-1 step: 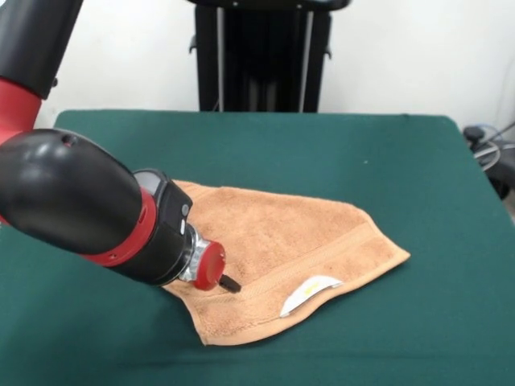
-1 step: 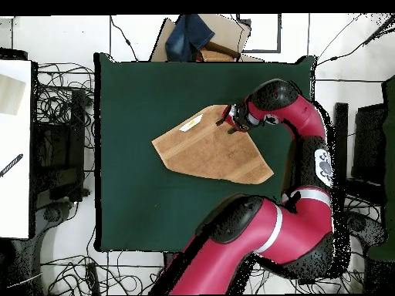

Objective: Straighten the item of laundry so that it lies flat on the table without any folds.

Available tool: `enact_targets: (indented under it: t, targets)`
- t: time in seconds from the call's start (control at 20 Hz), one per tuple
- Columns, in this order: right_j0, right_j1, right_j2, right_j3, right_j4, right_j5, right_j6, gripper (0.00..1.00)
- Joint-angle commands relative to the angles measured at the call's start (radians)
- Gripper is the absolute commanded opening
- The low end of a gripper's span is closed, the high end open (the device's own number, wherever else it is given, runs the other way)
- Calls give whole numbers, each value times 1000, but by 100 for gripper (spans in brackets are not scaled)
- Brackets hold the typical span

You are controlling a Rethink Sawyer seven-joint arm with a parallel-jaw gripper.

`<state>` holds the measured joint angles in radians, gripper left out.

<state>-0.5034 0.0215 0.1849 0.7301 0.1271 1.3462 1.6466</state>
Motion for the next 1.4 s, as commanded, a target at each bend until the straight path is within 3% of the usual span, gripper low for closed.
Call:
enact_targets:
  t: [0.05,0.7,1.4]
  targets:
    - [14,36,66,-35,6,47,51,100]
    - [27,125,83,-197,0,140,43,100]
    - [40,92,67,-236,12,246,76,100]
